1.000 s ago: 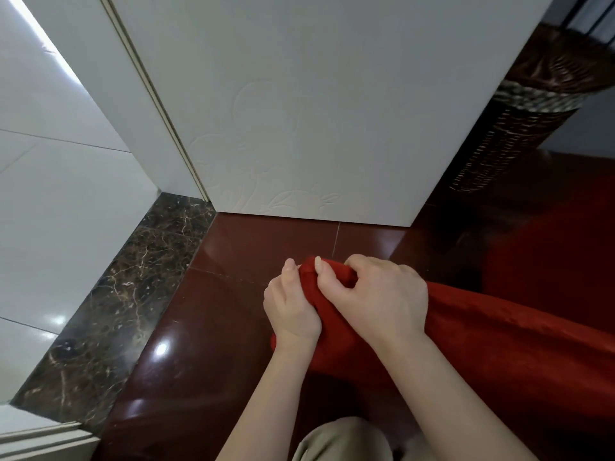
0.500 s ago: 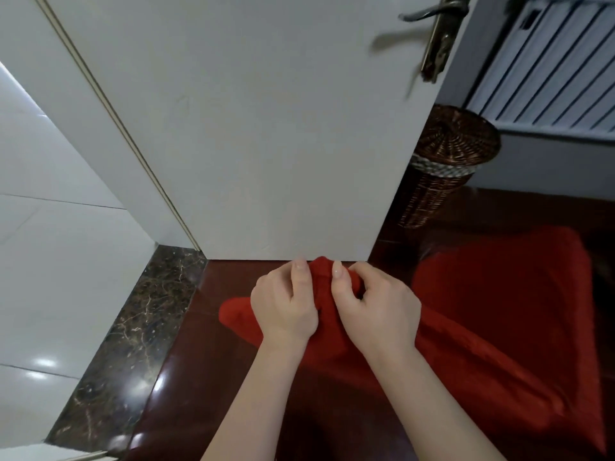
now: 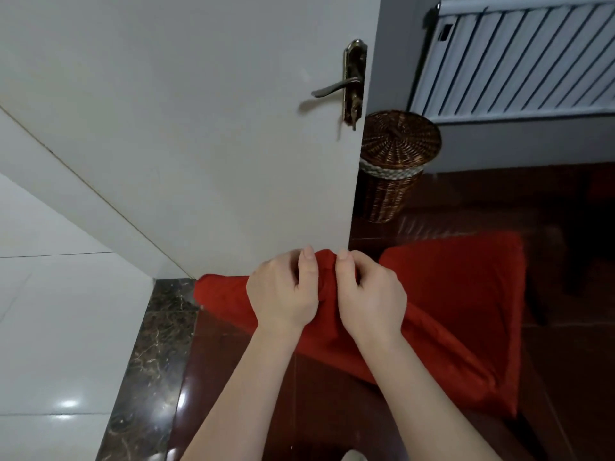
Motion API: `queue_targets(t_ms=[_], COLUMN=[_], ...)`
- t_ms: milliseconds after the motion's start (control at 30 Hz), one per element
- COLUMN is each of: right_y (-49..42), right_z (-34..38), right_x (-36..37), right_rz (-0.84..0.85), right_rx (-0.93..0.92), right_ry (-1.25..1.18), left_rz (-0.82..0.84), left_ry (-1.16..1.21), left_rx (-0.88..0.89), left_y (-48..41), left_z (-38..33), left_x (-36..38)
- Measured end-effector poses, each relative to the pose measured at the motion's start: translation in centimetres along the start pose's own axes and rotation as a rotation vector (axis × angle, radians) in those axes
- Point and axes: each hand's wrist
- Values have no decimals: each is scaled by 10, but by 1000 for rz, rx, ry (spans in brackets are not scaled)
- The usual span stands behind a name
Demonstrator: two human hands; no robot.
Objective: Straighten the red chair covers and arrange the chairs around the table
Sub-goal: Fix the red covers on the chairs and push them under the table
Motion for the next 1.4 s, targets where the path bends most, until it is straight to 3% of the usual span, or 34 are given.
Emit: queue_targets(t_ms=[700, 900, 1400], right_y=[-29, -15, -1], right_z=[-78, -113, -160], right_x=[-126, -138, -127], right_rz=[-624, -722, -793], right_rx=[269, 304, 276], right_ry=[-252, -262, -310], left_rz=[300, 322, 334], left_ry=[147, 115, 100], left_rx=[555, 697, 832], left_y=[-27, -3, 27], left_z=[-170, -189, -183], left_x=[86, 110, 144])
Point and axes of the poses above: each hand's wrist, its own y-axis away from the middle knuckle, its own x-axis out of the palm, z = x × y, and after that the axes turned 2 degrees about -z, right-handed
